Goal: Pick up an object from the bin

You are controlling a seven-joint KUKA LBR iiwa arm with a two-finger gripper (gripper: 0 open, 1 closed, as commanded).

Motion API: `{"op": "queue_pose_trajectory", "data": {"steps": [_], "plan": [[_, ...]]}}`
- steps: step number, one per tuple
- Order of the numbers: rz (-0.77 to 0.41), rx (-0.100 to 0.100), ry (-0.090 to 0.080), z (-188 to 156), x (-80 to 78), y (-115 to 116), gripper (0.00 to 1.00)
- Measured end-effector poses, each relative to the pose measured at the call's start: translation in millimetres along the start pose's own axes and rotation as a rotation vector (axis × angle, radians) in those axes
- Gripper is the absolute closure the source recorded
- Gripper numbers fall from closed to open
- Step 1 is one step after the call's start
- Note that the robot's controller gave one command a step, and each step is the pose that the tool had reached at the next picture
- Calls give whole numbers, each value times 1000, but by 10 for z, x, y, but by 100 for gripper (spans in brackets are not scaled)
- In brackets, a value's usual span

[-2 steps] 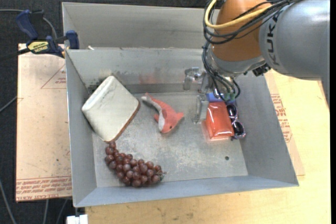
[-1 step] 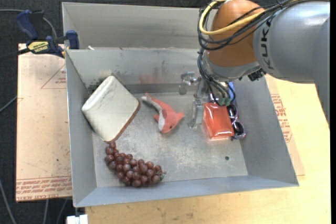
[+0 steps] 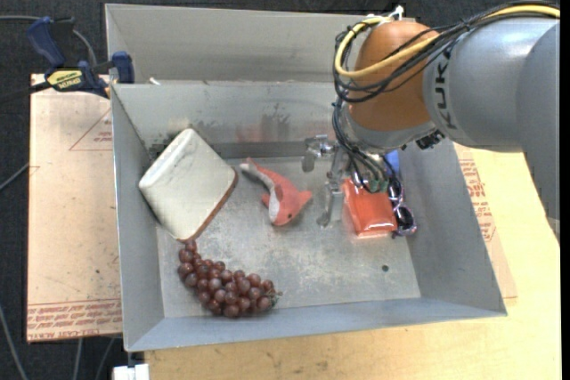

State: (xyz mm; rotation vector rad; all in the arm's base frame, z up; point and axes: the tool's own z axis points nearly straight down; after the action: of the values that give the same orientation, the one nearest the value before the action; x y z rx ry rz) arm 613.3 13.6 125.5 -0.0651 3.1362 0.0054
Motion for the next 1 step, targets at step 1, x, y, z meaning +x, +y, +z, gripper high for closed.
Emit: {"op": "queue_pose_trajectory", "data": {"steps": [1], "plan": [[54, 3, 4, 381, -73, 185, 0]]}}
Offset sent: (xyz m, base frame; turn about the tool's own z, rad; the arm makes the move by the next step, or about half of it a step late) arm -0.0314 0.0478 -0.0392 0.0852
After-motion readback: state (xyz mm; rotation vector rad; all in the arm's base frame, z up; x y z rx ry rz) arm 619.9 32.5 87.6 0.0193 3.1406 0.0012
